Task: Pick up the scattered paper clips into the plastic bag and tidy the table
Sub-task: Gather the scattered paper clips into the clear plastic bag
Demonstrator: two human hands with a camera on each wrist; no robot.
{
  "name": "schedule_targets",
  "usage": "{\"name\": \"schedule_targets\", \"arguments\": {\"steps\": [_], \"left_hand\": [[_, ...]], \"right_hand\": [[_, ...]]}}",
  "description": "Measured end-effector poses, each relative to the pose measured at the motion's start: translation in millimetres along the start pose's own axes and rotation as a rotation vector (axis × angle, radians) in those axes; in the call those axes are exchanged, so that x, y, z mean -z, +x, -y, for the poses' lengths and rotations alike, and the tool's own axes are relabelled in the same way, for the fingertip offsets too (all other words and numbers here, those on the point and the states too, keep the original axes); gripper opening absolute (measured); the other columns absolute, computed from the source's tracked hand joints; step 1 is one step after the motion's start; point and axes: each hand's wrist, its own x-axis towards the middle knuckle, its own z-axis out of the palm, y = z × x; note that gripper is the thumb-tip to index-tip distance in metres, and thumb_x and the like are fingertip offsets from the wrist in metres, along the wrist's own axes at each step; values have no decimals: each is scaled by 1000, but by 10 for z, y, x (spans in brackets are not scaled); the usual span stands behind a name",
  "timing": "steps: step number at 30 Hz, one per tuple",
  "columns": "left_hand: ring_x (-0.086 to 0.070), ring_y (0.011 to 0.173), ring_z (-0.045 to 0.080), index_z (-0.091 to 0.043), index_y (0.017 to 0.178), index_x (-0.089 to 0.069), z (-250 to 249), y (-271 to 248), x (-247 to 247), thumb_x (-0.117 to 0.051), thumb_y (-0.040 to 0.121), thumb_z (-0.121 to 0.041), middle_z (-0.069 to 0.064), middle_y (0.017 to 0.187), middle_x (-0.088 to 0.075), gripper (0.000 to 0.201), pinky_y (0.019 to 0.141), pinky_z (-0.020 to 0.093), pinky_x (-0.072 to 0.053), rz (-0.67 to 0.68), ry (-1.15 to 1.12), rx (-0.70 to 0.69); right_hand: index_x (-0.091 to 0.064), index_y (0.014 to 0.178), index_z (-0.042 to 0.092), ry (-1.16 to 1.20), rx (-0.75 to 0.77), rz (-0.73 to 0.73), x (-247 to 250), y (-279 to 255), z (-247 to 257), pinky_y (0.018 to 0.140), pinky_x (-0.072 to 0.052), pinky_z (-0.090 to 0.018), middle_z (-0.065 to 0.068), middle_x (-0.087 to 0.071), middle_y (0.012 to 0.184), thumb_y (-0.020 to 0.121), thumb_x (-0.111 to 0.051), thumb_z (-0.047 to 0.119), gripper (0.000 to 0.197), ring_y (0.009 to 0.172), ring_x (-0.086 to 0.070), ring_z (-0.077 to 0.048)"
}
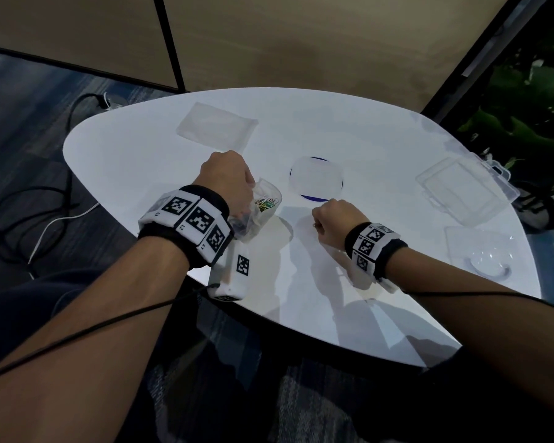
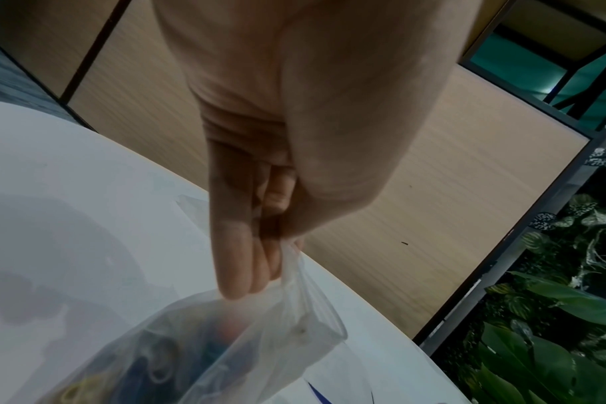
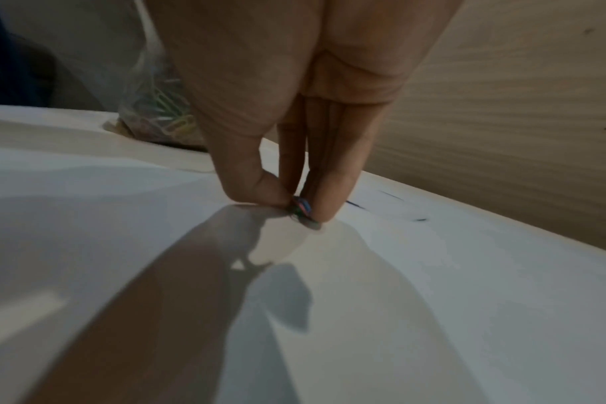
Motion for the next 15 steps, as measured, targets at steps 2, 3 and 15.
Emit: {"name": "schedule_targets", "arguments": {"steps": [2,3,15], "left_hand": [[-72,90,31,-12,99,-75,-13,-10,-2,-60,87,-1,13,97,-74,22,83,40,-61,-2,18,-14],[-72,91,30,-13,100,-75,-23,-19,-3,-60,87,-1,13,98,-74,23,84,39,-60,-4,32,-21],[-65,107,26,-11,107,-74,-145,-64,-54,-57,91,-4,8,119,-68,25,83,28,-51,-39,90,-74]], "right_hand": [[-62,86,6,68,-56,-12,-1,19,-43,59,-40,-30,-14,-61,86,81,-54,9,10,70,-54,-30],[-62,83,7,127,-93,-19,3,26,-74,58,-42,-29,-13,-61,84,78,-55,8,9,72,-58,-30],[-67,78,0,1530,-73,-153,636,-24,-1,64,-60,-36,-11,-68,65,80,-72,-2,7,61,-66,-24]]}}
